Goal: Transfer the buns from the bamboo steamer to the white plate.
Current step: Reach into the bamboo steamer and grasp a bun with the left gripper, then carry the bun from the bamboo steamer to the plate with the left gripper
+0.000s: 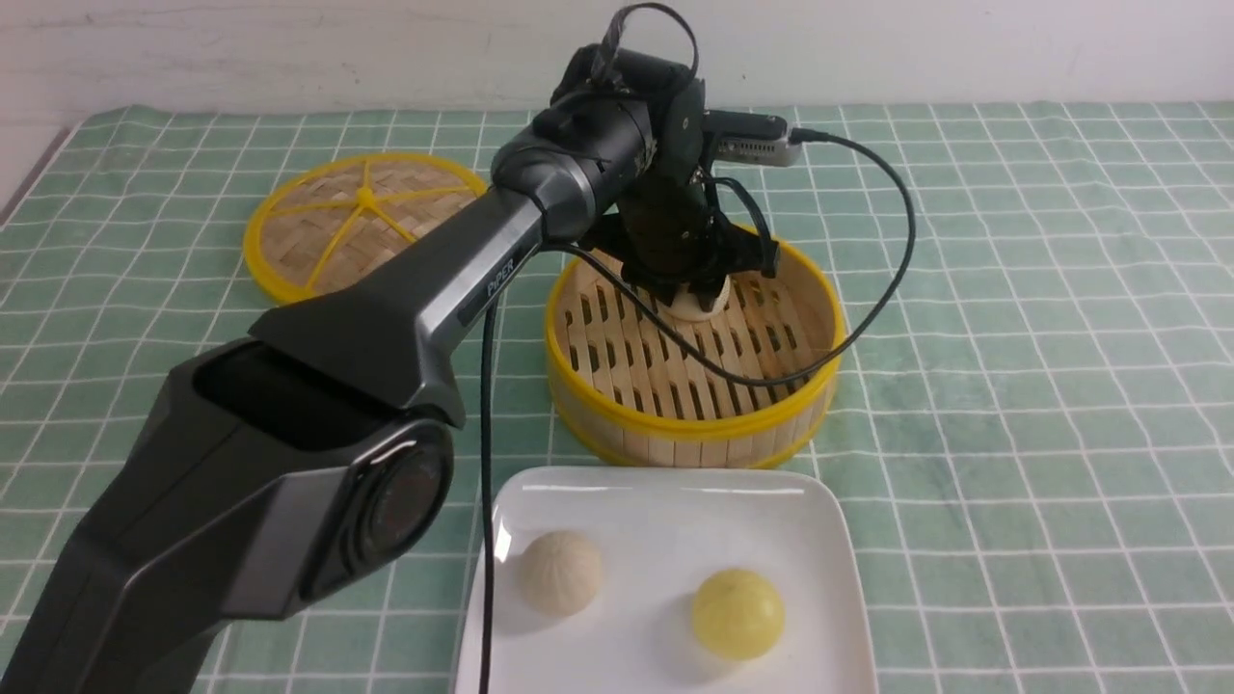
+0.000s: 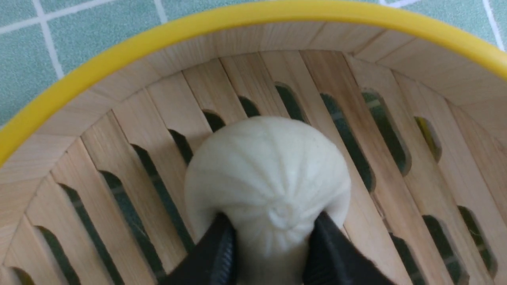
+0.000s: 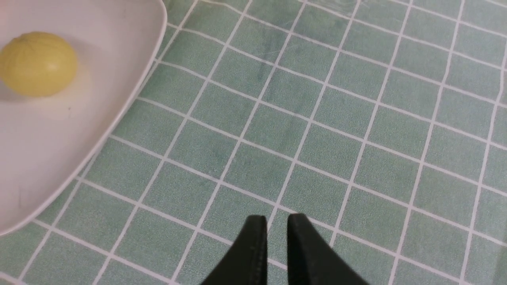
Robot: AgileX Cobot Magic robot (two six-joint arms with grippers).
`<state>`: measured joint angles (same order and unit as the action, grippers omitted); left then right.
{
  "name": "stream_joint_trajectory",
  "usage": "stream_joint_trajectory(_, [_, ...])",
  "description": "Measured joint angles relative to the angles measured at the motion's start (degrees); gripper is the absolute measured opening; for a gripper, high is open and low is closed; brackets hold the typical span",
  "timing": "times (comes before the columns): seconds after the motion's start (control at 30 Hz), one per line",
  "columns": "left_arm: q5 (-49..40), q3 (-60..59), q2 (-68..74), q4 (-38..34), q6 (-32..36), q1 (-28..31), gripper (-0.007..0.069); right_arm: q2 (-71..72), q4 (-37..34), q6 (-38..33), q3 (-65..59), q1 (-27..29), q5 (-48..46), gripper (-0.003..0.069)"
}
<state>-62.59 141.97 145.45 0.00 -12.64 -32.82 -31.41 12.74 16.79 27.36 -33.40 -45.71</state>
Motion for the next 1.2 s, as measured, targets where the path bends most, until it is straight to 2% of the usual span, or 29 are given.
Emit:
stream_joint_trajectory(0.07, [-0.75, 0.24, -0.27, 0.0, 0.18, 0.0, 0.0083, 0.0, 0.0, 0.0, 0.0, 0.0, 0.0, 0.0106])
stream_joint_trajectory(0.17, [-2.0, 0.61, -1.75, -0.52, 2.35, 0.0, 0.0032, 0.0, 0.0, 0.0, 0.0, 0.0, 0.0, 0.0106])
stream_joint_trajectory(0.4, [-8.37, 1.67, -11.84, -0.72, 5.72, 0.0, 0.0026, 0.0, 0.0, 0.0, 0.0, 0.0, 0.0, 0.0111])
stream_joint_trajectory(0.57, [-8.57, 1.86, -20.57, 0.0, 6.1, 0.0, 0.0026, 0.0, 0.17, 0.0, 0.0, 0.0, -0.01, 0.0118])
stream_joint_trajectory(0.77, [-8.57, -4.62, -30.13, -6.07, 5.86, 0.0, 0.0026, 0.06, 0.17, 0.0, 0.0, 0.0, -0.01, 0.0123])
stream_joint_trajectory(0.87, [-8.57, -16.31, -37.14, -8.77, 5.86, -0.05, 0.0027, 0.06, 0.17, 0.0, 0.0, 0.0, -0.01, 0.0125])
stream_joint_trajectory(1.0, [-8.57, -41.09, -47.55, -10.62, 5.91, -0.05, 0.003, 0.06, 0.17, 0.0, 0.0, 0.0, -0.01, 0.013])
stream_joint_trajectory(1.17, [-6.61, -67.08, -53.18, -13.63, 4.85, -0.05, 0.0032, 0.06, 0.17, 0.0, 0.0, 0.0, -0.01, 0.0135])
stream_joint_trajectory(1.2, [-5.9, -68.87, -53.46, -14.25, 4.72, -0.05, 0.0032, 0.06, 0.17, 0.0, 0.0, 0.0, -0.01, 0.0135])
